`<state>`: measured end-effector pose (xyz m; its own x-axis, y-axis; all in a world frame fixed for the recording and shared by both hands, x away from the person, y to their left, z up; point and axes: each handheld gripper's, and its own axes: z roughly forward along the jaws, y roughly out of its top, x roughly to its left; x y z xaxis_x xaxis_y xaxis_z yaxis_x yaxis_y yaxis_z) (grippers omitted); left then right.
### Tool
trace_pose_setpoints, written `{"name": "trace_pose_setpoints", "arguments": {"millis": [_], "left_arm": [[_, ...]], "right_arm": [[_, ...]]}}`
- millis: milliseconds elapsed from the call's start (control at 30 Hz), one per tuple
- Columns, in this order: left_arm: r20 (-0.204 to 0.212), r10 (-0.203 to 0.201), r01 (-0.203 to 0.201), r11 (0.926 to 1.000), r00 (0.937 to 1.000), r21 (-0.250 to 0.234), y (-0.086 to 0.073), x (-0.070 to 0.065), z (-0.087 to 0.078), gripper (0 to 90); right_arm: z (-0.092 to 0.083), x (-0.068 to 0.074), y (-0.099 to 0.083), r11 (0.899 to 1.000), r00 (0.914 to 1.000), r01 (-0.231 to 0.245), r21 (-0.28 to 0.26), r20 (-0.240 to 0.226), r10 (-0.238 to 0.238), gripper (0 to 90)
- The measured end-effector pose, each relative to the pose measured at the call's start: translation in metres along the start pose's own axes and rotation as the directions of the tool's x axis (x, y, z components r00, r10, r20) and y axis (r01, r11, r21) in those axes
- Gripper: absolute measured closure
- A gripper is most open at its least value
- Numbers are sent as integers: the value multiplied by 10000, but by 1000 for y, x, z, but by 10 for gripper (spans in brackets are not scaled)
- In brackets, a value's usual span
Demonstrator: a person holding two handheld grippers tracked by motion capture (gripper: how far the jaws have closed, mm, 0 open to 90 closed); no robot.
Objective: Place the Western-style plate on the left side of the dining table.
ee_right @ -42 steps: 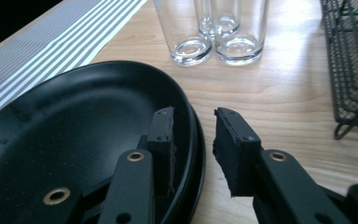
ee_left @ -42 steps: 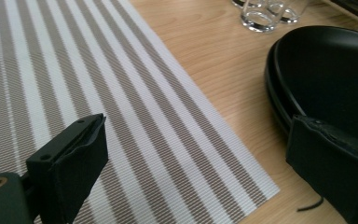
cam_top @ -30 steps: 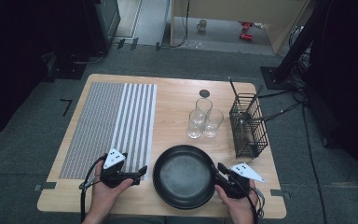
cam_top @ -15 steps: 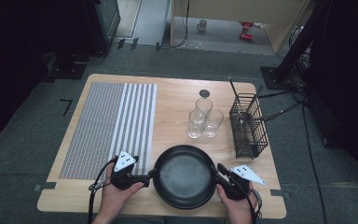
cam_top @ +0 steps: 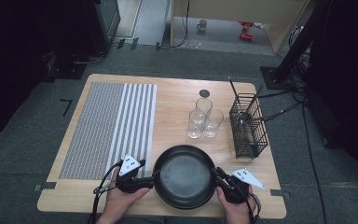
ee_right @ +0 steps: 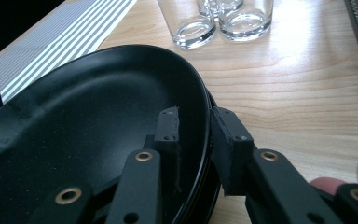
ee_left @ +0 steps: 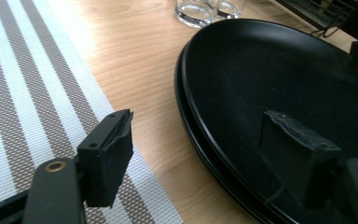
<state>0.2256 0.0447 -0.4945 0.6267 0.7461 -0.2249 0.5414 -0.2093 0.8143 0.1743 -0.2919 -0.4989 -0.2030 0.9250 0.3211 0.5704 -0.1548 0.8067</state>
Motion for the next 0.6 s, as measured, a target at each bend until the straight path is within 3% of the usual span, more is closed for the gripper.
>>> {"name": "trace_pose_setpoints", "arguments": {"millis": [433, 600], "left_arm": [[660, -101, 78, 9993, 9978, 354, -9, -9, 5, 460], [509, -104, 85, 9992, 9986, 387, -11, -10, 6, 486]], "right_arm": [[-5, 3, -5, 9994, 9988, -336, -94, 358, 339, 796], [-6, 4, -6, 9990, 9981, -426, -165, 449, 433, 816]]}}
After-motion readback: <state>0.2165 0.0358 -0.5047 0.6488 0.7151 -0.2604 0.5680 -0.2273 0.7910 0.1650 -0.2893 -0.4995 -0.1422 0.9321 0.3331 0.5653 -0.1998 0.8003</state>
